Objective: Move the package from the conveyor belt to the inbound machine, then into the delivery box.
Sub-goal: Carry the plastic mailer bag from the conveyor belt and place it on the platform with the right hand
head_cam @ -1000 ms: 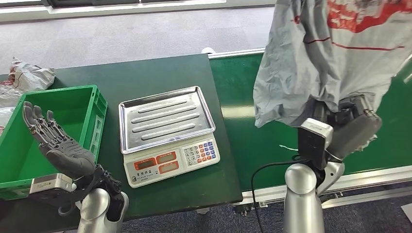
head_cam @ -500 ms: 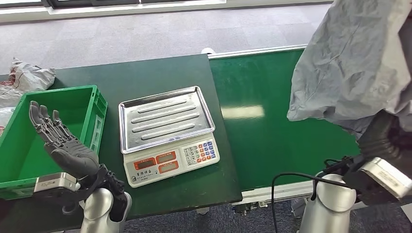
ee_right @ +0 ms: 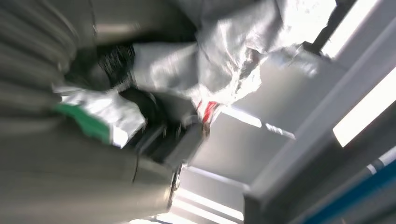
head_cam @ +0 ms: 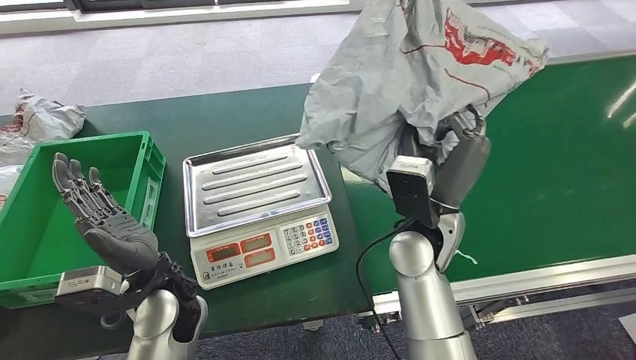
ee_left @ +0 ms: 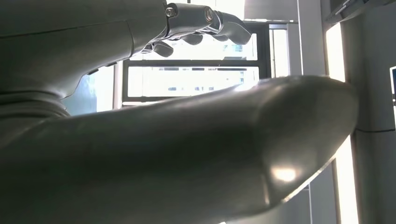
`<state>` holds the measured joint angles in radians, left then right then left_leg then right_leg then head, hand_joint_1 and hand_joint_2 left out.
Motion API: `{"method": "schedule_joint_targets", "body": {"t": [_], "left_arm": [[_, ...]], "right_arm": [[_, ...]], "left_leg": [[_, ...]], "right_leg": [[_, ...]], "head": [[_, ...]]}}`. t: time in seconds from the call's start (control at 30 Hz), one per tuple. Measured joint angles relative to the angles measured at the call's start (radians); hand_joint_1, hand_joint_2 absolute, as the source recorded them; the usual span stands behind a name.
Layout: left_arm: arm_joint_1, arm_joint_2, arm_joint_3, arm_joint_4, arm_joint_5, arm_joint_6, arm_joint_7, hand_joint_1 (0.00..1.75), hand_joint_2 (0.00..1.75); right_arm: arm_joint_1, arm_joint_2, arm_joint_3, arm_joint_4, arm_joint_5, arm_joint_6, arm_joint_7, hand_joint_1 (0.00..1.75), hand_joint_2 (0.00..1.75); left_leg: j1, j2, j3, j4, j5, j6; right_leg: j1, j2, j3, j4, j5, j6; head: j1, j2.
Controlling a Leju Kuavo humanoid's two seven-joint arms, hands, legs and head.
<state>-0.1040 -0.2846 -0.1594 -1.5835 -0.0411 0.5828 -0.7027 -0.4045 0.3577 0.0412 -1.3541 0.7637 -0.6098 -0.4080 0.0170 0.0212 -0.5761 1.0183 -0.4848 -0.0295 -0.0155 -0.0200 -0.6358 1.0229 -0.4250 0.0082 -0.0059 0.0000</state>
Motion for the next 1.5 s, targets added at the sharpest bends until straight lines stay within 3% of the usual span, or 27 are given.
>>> {"method": "schedule_joint_targets", "body": {"t": [0.13, 0.27, 0.5, 0.67, 0.8, 0.93, 1.13, 1.27, 1.4, 1.5], "left_arm": [[-0.014, 0.0, -0.024, 0.002, 0.013, -0.01, 0.0, 0.0, 0.0], [-0.024, 0.0, -0.035, 0.001, 0.03, -0.008, 0.0, 0.0, 0.0], [-0.041, 0.0, -0.036, -0.005, 0.037, -0.039, 0.0, 0.0, 0.0], [-0.052, 0.0, -0.035, -0.003, 0.025, -0.051, 0.0, 0.0, 0.0], [-0.057, 0.0, -0.033, 0.001, 0.023, -0.075, 0.0, 0.0, 0.0], [-0.067, 0.0, -0.031, 0.009, 0.018, -0.085, 0.0, 0.0, 0.0], [-0.072, 0.0, -0.029, 0.016, 0.002, -0.085, 0.0, 0.0, 0.0], [-0.072, 0.0, -0.029, 0.018, 0.001, -0.083, 0.0, 0.0, 0.0], [-0.069, 0.002, -0.028, 0.015, -0.009, -0.065, 0.0, 0.0, 0.0], [-0.06, 0.006, -0.028, 0.005, -0.016, -0.047, 0.0, 0.0, 0.0]], "right_arm": [[-0.145, 0.006, 0.104, 0.267, 0.077, 0.008, 0.11, 1.75, 1.75], [-0.251, 0.011, 0.243, 0.492, 0.011, -0.029, 0.173, 1.75, 1.75], [-0.322, 0.012, 0.38, 0.679, -0.047, -0.017, 0.195, 1.75, 1.75], [-0.341, 0.012, 0.41, 0.745, -0.072, 0.053, 0.19, 1.75, 1.75], [-0.35, 0.012, 0.438, 0.783, -0.129, 0.245, 0.106, 1.75, 1.75], [-0.351, 0.012, 0.471, 0.808, -0.175, 0.406, -0.007, 0.0, 1.75], [-0.352, 0.012, 0.509, 0.838, -0.189, 0.481, -0.038, 0.0, 1.75], [-0.353, 0.012, 0.521, 0.851, -0.193, 0.483, -0.039, 0.0, 0.0], [-0.353, 0.011, 0.518, 0.855, -0.256, 0.49, -0.098, 0.0, 0.0], [-0.345, 0.004, 0.484, 0.82, -0.359, 0.581, -0.207, 0.0, 0.0]], "left_leg": [[0.0, 0.002, 0.003, 0.0, 0.001, 0.0], [0.001, -0.001, 0.004, 0.0, 0.004, -0.002], [0.001, -0.002, 0.004, 0.0, 0.004, -0.002], [0.001, -0.002, 0.004, 0.0, 0.004, -0.002], [0.001, -0.002, 0.004, 0.0, 0.004, -0.002], [0.001, -0.002, 0.004, 0.0, 0.004, -0.002], [0.001, -0.002, 0.004, 0.0, 0.004, -0.002], [0.001, -0.002, 0.004, 0.0, 0.004, -0.002], [0.001, -0.002, 0.004, 0.0, 0.004, -0.002], [0.001, -0.002, 0.004, 0.0, 0.004, -0.002]], "right_leg": [[0.0, 0.002, -0.001, 0.0, 0.001, -0.001], [0.001, -0.001, -0.001, 0.0, 0.003, -0.002], [0.001, -0.001, -0.002, 0.0, 0.003, -0.003], [0.001, -0.001, -0.002, 0.0, 0.003, -0.003], [0.001, -0.001, -0.002, 0.0, 0.003, -0.003], [0.001, -0.001, -0.002, 0.0, 0.003, -0.003], [0.001, -0.001, -0.002, 0.0, 0.003, -0.003], [0.001, -0.001, -0.002, 0.0, 0.003, -0.003], [0.001, 0.0, -0.002, 0.0, 0.003, -0.003], [0.001, 0.0, -0.002, 0.0, 0.003, -0.003]], "head": [[0.0, 0.0], [0.0, 0.0], [0.0, 0.0], [0.0, 0.0], [0.0, 0.0], [0.0, 0.0], [0.0, 0.0], [0.0, 0.0], [0.0, 0.0], [0.0, 0.0]]}}
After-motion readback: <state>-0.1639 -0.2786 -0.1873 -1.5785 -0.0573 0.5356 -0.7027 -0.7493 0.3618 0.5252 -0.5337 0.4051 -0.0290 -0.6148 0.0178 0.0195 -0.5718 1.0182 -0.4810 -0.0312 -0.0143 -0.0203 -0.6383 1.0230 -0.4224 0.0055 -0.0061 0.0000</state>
